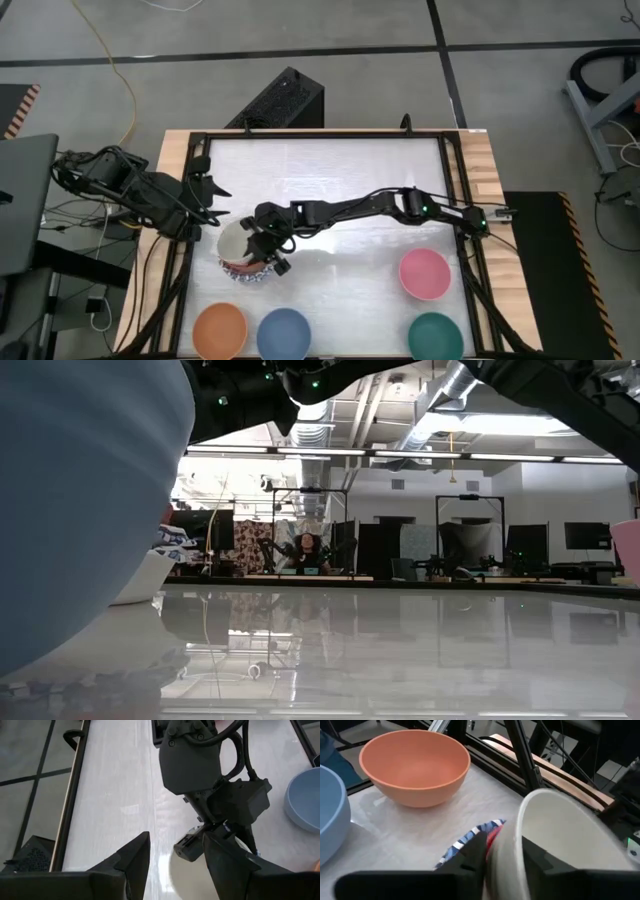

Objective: Nest bowls inside each other
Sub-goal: Stack the white bowl into the orange bowl

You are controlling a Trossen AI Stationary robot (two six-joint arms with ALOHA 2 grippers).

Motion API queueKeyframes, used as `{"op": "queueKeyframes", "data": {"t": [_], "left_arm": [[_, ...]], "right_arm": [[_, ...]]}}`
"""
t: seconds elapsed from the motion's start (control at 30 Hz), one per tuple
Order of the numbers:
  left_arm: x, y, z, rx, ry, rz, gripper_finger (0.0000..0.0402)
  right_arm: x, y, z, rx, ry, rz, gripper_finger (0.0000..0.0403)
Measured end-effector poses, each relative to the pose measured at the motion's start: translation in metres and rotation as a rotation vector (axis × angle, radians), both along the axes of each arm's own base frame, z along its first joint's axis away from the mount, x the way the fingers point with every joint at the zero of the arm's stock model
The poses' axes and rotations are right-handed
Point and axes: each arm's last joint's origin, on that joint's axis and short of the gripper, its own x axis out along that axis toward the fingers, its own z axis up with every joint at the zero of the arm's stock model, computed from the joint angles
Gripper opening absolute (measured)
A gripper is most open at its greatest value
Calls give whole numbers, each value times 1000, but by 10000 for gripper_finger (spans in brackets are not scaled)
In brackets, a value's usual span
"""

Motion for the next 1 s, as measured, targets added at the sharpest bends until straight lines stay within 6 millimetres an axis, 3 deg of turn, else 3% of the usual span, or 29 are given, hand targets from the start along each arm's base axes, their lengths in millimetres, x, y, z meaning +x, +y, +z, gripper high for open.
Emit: {"op": "queueKeyframes", "data": {"t": [0.37, 0.57, 0.67, 0.77, 1.0], "left_arm": [[0, 0, 0, 1, -1, 3, 172], [0, 0, 0, 11, 0, -5, 172], [0, 1, 0, 21, 1, 2, 172], [-1, 1, 0, 25, 5, 1, 171], [-1, 1, 0, 47, 3, 3, 171]], "right_arm": [[-1, 9, 5, 6, -20, 37, 233], [-12, 16, 46, -33, -94, 68, 240], [-20, 19, 64, -89, -113, 43, 226], [-22, 21, 67, -171, -112, -104, 190], [-13, 25, 40, -351, -60, -413, 20]]}}
